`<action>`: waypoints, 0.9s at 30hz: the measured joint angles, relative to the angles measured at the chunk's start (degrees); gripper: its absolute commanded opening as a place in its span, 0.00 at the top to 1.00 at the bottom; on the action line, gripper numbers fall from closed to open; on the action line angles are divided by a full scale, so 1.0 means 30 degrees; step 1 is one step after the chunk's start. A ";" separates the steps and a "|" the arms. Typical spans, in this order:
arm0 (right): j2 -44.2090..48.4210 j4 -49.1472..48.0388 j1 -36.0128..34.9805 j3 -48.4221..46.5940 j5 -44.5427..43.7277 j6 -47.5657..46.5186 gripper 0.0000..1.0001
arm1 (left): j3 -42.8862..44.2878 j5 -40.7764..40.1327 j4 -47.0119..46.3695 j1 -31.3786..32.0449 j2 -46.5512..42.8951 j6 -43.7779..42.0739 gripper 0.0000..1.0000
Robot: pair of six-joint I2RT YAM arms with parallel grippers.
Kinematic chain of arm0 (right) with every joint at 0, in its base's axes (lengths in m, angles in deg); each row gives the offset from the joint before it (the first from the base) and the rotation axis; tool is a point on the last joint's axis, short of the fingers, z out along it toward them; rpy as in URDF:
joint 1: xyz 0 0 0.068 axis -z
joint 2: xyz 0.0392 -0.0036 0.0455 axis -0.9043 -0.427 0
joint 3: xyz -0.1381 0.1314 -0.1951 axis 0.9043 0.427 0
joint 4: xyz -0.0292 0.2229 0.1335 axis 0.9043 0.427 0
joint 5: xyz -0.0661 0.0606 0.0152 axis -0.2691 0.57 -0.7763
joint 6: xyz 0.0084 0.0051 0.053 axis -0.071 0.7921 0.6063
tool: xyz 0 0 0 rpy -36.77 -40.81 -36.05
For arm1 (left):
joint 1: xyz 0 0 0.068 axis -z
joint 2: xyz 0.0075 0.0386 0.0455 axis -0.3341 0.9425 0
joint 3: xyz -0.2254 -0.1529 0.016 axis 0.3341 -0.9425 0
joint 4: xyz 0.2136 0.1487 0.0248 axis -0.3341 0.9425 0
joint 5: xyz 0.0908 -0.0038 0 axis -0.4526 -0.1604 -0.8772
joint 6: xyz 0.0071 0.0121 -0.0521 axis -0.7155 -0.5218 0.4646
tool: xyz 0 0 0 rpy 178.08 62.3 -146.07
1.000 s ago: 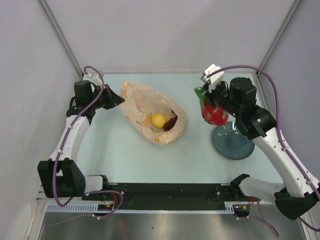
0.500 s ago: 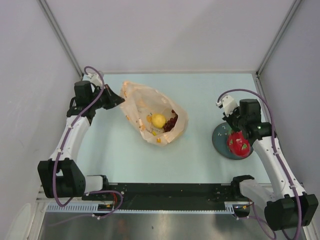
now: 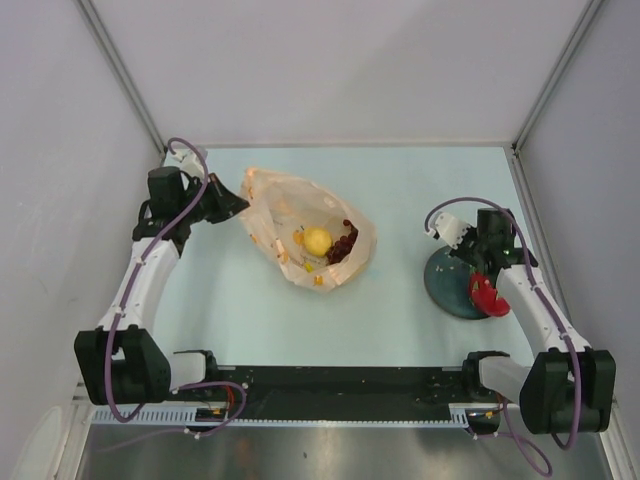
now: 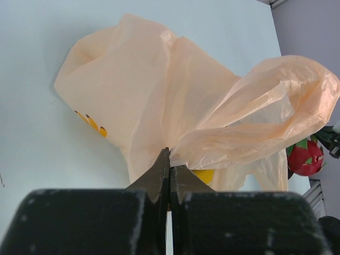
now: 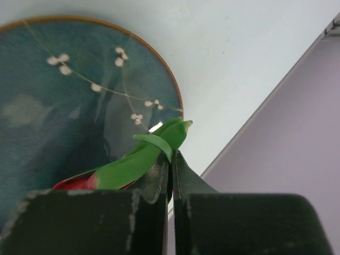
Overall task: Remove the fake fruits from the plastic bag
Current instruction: Place the fake fruit on the plate.
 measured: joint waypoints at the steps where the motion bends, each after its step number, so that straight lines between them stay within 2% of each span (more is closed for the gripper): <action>1: -0.0175 -0.0270 0.0146 0.0146 -0.0117 -0.0408 1.00 | 0.0000 -0.0007 -0.0007 0.0000 -0.0073 0.0000 1.00; 10: -0.3118 -0.3774 -0.0379 0.0306 -0.1027 -0.1654 1.00 | -0.0328 -0.0015 0.0015 0.0000 -0.0364 0.0007 1.00; 11: -0.3410 -0.4029 -0.0576 0.0306 -0.1158 -0.1647 0.97 | -0.0328 -0.0015 0.0000 0.0000 -0.0364 0.0007 1.00; 12: -0.3599 -0.4240 -0.0736 0.0313 -0.1260 -0.1632 0.86 | -0.0328 -0.0015 0.0000 0.0000 -0.0372 0.0007 1.00; 14: -0.4058 -0.4685 -0.1166 0.0313 -0.1545 -0.1494 0.73 | -0.0328 -0.0015 0.0000 0.0000 -0.0372 0.0007 1.00; 15: -0.4248 -0.4889 -0.1355 0.0313 -0.1727 -0.1399 0.60 | -0.0335 -0.0015 0.0000 0.0000 -0.0386 0.0007 1.00; 16: -0.4437 -0.5093 -0.1515 0.0313 -0.1945 -0.1355 0.56 | -0.0364 -0.0022 -0.0007 0.0000 -0.0415 0.0007 1.00; 23: -0.4677 -0.5639 -0.2273 0.0313 -0.3395 -0.0576 0.46 | -0.0831 -0.0022 -0.0007 0.0000 -0.0801 0.0007 1.00; 26: -0.4175 -0.5544 -0.2572 0.0321 -0.3708 -0.0182 0.39 | -0.0903 -0.0015 0.0000 0.0000 -0.0816 0.0007 1.00; 27: -0.3920 -0.5493 -0.2739 0.0321 -0.3789 -0.0073 0.33 | -0.0903 -0.0015 -0.0007 0.0000 -0.0816 0.0007 1.00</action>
